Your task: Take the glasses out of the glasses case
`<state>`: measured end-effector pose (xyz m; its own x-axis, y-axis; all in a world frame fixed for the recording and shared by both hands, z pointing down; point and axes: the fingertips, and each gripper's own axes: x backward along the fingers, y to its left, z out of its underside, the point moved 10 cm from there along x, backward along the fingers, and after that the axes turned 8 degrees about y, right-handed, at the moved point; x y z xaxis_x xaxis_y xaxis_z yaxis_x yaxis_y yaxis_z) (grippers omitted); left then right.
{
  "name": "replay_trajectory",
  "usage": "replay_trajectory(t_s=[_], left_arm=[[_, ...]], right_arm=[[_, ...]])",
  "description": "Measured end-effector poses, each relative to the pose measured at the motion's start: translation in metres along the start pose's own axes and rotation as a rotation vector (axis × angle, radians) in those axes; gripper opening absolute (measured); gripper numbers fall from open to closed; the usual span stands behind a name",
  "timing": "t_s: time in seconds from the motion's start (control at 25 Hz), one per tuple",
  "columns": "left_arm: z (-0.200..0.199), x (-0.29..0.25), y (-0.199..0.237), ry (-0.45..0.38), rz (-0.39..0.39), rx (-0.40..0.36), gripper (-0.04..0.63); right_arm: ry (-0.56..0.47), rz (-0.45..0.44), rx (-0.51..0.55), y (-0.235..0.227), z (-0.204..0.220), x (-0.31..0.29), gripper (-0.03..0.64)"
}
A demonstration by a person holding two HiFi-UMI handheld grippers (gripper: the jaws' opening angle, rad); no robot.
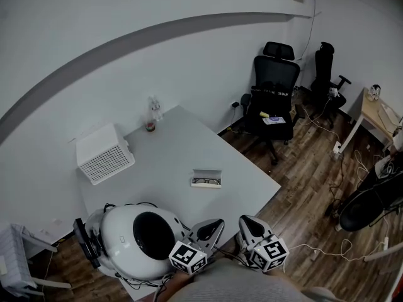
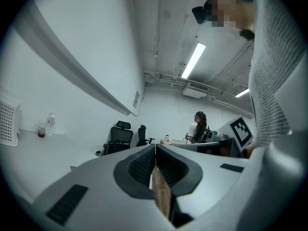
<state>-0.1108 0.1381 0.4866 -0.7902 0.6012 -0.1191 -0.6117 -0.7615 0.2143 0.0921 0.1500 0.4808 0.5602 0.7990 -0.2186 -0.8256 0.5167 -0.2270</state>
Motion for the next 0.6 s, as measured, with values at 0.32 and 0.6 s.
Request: replay_trajectory(t_s=[0.32, 0.6], left_arm=[[-0.016, -0.023, 0.030, -0.030, -0.121, -0.027, 0.015], [-0.028, -0.048, 0.074, -0.040, -0.240, 0.005, 0.015]], right_arm=[[0.021, -0.101, 0.030, -0.031, -0.015, -0.047, 0.015], [0.041, -0.145, 0.030, -0.072, -0.040, -0.093, 0.015]])
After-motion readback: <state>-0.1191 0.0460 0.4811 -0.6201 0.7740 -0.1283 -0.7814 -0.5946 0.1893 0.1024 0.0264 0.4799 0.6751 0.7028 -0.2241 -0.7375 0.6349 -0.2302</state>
